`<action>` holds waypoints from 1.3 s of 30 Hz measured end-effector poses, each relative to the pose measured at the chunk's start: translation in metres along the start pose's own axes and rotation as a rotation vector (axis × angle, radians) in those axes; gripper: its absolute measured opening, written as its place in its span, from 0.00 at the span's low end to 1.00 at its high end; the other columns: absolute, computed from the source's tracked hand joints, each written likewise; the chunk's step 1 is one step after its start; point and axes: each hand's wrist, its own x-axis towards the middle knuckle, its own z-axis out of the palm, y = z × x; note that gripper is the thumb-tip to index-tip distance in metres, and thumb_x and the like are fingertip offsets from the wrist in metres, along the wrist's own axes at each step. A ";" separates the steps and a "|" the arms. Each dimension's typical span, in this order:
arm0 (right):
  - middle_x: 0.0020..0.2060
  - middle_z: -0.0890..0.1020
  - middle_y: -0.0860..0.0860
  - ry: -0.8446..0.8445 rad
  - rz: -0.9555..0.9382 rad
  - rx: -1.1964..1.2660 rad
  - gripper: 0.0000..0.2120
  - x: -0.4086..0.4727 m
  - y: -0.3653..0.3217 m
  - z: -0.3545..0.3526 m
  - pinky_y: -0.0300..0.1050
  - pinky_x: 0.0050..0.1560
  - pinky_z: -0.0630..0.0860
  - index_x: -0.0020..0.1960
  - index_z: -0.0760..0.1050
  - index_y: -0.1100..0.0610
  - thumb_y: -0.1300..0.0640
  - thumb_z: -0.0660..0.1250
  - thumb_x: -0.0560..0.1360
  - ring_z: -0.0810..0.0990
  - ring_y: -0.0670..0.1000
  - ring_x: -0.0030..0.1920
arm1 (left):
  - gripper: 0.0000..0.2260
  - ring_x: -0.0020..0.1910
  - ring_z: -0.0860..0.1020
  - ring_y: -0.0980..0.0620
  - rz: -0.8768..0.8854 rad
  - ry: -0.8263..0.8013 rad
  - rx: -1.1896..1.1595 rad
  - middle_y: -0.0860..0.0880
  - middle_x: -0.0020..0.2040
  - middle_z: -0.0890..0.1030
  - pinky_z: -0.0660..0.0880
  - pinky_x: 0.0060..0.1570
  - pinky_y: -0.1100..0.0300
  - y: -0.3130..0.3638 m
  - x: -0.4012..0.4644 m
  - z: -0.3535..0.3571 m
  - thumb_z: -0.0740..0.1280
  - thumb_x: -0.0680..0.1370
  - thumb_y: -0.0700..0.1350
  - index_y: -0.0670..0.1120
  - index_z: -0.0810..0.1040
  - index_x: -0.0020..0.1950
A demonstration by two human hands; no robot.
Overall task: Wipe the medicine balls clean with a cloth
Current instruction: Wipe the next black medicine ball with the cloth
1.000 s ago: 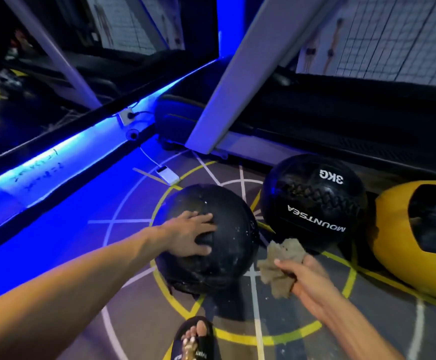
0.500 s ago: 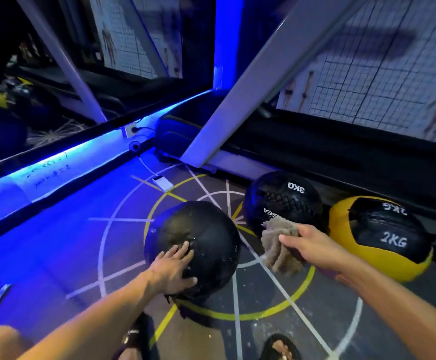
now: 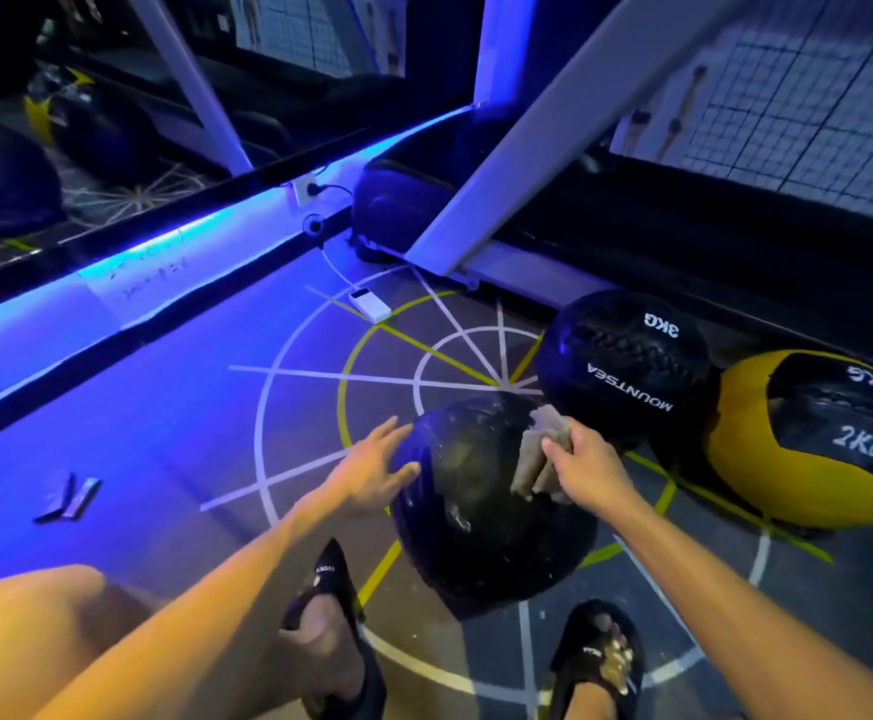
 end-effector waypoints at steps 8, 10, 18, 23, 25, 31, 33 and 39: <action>0.70 0.77 0.52 -0.117 0.003 -0.312 0.24 -0.005 0.035 -0.003 0.50 0.67 0.71 0.79 0.61 0.43 0.54 0.59 0.84 0.74 0.59 0.69 | 0.27 0.78 0.65 0.51 0.015 -0.113 -0.088 0.50 0.80 0.65 0.62 0.76 0.53 0.012 -0.021 0.071 0.61 0.83 0.60 0.53 0.64 0.81; 0.69 0.78 0.52 -0.099 -0.013 -0.354 0.25 -0.009 0.038 -0.002 0.52 0.66 0.71 0.79 0.60 0.41 0.53 0.59 0.84 0.75 0.59 0.68 | 0.24 0.74 0.70 0.49 0.009 -0.023 -0.066 0.49 0.76 0.71 0.66 0.73 0.53 0.016 -0.016 0.070 0.64 0.83 0.57 0.51 0.69 0.77; 0.52 0.85 0.47 -0.149 -0.139 -0.289 0.15 -0.055 0.023 0.006 0.51 0.53 0.78 0.66 0.75 0.39 0.52 0.62 0.81 0.82 0.51 0.53 | 0.14 0.60 0.76 0.53 0.061 0.050 -0.103 0.54 0.63 0.76 0.72 0.63 0.51 0.020 -0.019 0.043 0.65 0.82 0.58 0.58 0.77 0.67; 0.53 0.82 0.52 0.184 0.163 -0.001 0.13 -0.024 0.054 -0.012 0.53 0.56 0.77 0.66 0.76 0.51 0.57 0.60 0.83 0.80 0.57 0.57 | 0.21 0.65 0.76 0.50 -0.164 0.078 -0.313 0.52 0.66 0.76 0.72 0.66 0.50 -0.015 -0.040 0.035 0.75 0.75 0.59 0.59 0.75 0.65; 0.53 0.83 0.53 0.095 0.306 0.031 0.12 -0.017 0.072 -0.005 0.53 0.54 0.78 0.65 0.76 0.54 0.56 0.59 0.84 0.80 0.56 0.54 | 0.47 0.75 0.67 0.47 -0.353 -0.055 -0.383 0.49 0.75 0.68 0.66 0.74 0.50 -0.029 -0.051 0.038 0.78 0.64 0.69 0.53 0.66 0.78; 0.52 0.79 0.50 -0.143 0.568 0.252 0.15 -0.029 0.108 0.005 0.40 0.28 0.69 0.70 0.71 0.42 0.51 0.55 0.85 0.73 0.49 0.39 | 0.65 0.74 0.68 0.42 -0.604 -0.327 -0.532 0.48 0.74 0.67 0.76 0.64 0.43 -0.042 -0.073 0.053 0.77 0.51 0.78 0.60 0.53 0.83; 0.58 0.78 0.52 -0.171 0.628 0.232 0.17 -0.032 0.120 0.005 0.43 0.31 0.69 0.72 0.65 0.35 0.45 0.54 0.84 0.72 0.52 0.39 | 0.53 0.66 0.73 0.42 -0.613 -0.308 -0.700 0.53 0.64 0.72 0.78 0.61 0.42 -0.031 -0.076 0.056 0.76 0.60 0.74 0.57 0.62 0.80; 0.58 0.81 0.65 -0.093 0.670 0.388 0.13 -0.048 0.129 0.016 0.47 0.36 0.70 0.65 0.66 0.35 0.51 0.54 0.85 0.76 0.58 0.42 | 0.24 0.50 0.77 0.45 -0.689 -0.044 -0.873 0.47 0.56 0.79 0.72 0.68 0.41 -0.012 -0.083 0.072 0.64 0.74 0.73 0.55 0.78 0.57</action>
